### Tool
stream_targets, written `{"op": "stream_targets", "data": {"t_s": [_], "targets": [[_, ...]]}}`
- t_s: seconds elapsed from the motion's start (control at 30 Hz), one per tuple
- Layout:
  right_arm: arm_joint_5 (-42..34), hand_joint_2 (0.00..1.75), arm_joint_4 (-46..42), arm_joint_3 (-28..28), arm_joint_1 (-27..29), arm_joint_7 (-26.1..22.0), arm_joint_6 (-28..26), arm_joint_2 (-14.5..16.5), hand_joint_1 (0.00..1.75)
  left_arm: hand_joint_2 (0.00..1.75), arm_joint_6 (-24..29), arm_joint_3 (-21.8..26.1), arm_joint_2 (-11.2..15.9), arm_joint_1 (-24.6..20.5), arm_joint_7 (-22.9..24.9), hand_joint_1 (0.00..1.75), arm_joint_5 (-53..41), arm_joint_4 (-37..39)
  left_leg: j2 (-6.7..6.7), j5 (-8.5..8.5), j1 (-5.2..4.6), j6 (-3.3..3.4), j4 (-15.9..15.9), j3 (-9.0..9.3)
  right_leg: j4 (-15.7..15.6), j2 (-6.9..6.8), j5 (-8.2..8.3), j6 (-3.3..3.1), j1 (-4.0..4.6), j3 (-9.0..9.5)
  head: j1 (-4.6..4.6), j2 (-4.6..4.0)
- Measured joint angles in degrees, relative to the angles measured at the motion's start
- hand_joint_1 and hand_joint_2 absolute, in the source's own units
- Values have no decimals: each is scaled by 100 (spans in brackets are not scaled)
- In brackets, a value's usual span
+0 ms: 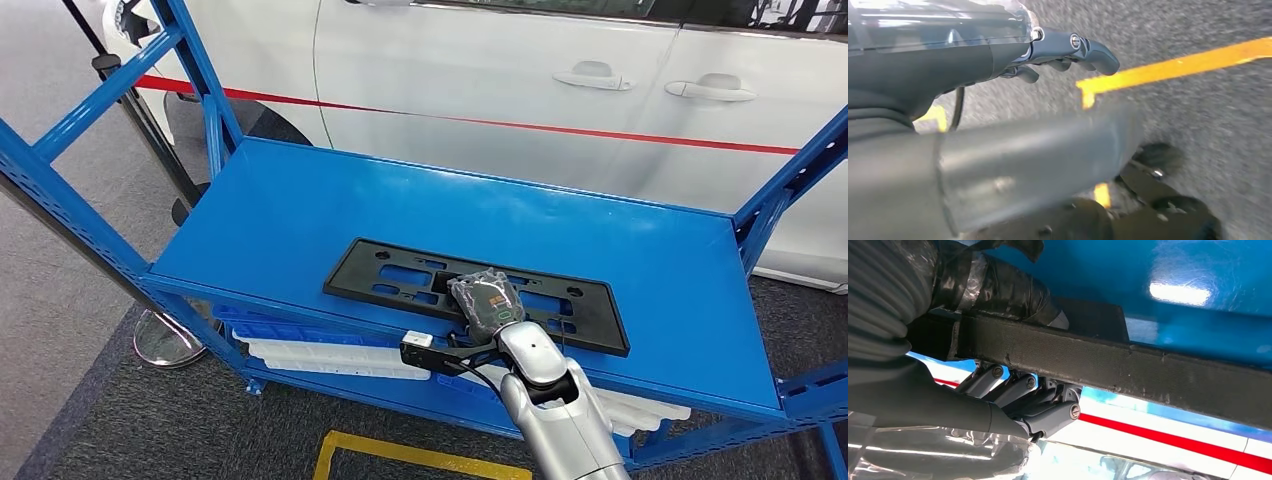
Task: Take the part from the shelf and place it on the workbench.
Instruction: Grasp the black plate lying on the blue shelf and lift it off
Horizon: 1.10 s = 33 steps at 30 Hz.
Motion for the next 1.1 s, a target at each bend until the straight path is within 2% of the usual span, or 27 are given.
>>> {"op": "stream_targets", "data": {"t_s": [0.1,0.23,0.37,0.57,0.67,0.83,0.93,0.97,1.03,1.1], "targets": [[-47,175,31,17,-3,-20,-19,0,175,175,-135,42,-4,1,-93,0,188,0,0,0,0,0,0,0,0,0,0,0,0,0,0,0],[-99,175,57,67,-9,-56,-69,0,175,175,-272,66,-5,4,167,0,304,0,0,0,0,0,0,2,0,1,0,0,1,1,0,0],[-165,175,7,153,7,-179,-426,-8,175,175,-440,95,-11,7,223,0,431,0,0,0,0,0,0,1,0,2,0,0,2,-3,0,0],[-18,175,-1015,299,147,-325,-1034,-192,175,175,-248,83,-14,35,194,0,447,0,0,-1,-12,1,12,-18,-3,0,3,4,-6,-20,0,0],[110,175,-1625,470,148,-230,-1257,-478,175,175,-160,50,-14,37,202,0,382,0,-2,-2,-26,4,16,-30,-3,0,6,9,-19,-28,0,0],[119,175,-2273,1110,13,343,-1670,-1201,175,175,-128,28,-9,33,201,0,240,1,-6,-16,-47,32,49,-64,-6,1,16,40,-55,-46,0,0],[120,175,-2463,1506,-78,621,-1821,-1569,175,175,-129,15,-1,30,190,0,185,4,-6,-8,-55,87,69,-83,-22,2,39,91,-65,-47,0,0],[120,175,-2505,1598,-102,673,-1834,-1664,175,175,-129,9,1,29,185,0,172,5,-2,19,-36,124,40,-78,-22,2,33,112,-65,-48,0,0],[120,175,-2565,1727,-149,732,-1850,-1831,175,175,-129,-1,1,24,177,0,160,7,13,86,-5,202,-43,-62,154,-1,-113,133,-57,-126,1,0],[120,175,-2591,1816,-187,751,-1857,-1961,175,175,-129,-4,1,20,171,0,157,8,25,124,-5,247,-85,-71,766,-5,-464,134,-54,-412,1,0]]}}
